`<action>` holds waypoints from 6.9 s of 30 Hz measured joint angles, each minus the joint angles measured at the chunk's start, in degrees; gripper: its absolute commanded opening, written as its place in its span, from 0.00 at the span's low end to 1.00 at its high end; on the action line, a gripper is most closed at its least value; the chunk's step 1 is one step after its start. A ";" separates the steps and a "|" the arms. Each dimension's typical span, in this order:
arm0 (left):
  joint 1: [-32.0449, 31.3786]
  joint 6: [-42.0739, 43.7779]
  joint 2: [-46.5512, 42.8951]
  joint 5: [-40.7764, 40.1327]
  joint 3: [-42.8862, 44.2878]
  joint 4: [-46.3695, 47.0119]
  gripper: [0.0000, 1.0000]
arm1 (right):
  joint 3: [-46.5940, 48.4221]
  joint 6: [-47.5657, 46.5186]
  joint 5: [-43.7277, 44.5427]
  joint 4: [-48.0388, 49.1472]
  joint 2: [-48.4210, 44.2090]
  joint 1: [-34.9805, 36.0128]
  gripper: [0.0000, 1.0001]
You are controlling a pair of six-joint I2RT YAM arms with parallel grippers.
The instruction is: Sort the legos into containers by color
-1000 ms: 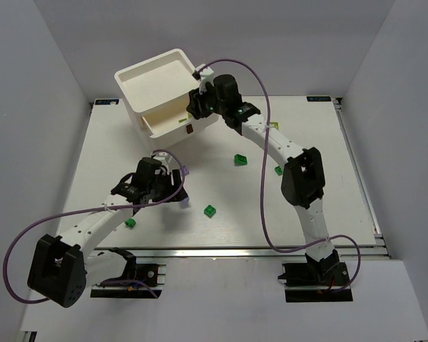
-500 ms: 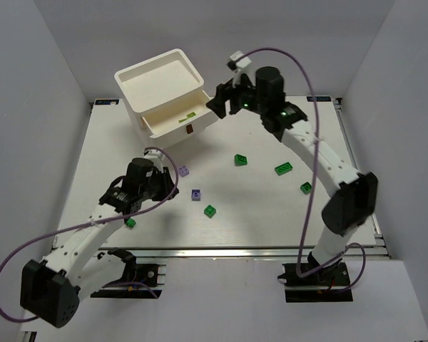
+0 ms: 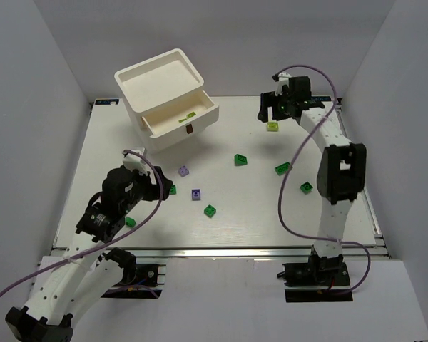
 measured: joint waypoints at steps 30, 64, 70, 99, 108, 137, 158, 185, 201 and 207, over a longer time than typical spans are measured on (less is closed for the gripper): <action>0.00 0.11 -0.92 -2.67 -0.20 -1.14 0.88 | 21.55 -8.83 8.55 -8.81 26.86 -2.95 0.85; 0.00 0.07 -3.19 -3.06 -0.20 -1.09 0.89 | 10.84 -4.11 1.42 -4.72 20.20 -2.97 0.26; 0.00 -0.09 -4.68 -3.08 -0.22 -1.09 0.89 | 5.73 -3.67 -6.64 -4.87 10.16 -1.86 0.25; 0.04 -0.37 -11.13 -3.82 -1.99 1.31 0.91 | 26.82 3.93 -11.80 -1.84 11.06 24.41 0.77; 0.02 -4.42 -4.11 -1.49 -2.19 6.73 0.25 | 25.99 4.66 -10.51 -1.11 10.95 24.39 0.71; -0.74 -14.51 42.10 -16.11 10.82 40.59 0.06 | -52.26 -0.22 -27.98 8.87 -56.74 14.47 0.00; -2.21 -5.01 54.31 -27.04 21.03 46.51 0.07 | -54.25 -3.13 -29.46 10.56 -59.08 13.86 0.00; -0.63 1.03 61.61 -36.81 29.46 46.69 0.33 | -54.25 -4.22 -29.44 10.56 -58.53 13.53 0.00; -0.63 4.33 64.98 -42.62 33.11 45.77 0.33 | -54.25 -4.24 -29.46 10.56 -58.18 13.31 0.00; -0.63 4.52 65.40 -43.19 33.20 44.94 0.33 | -54.25 -4.28 -29.46 10.56 -58.18 13.20 0.00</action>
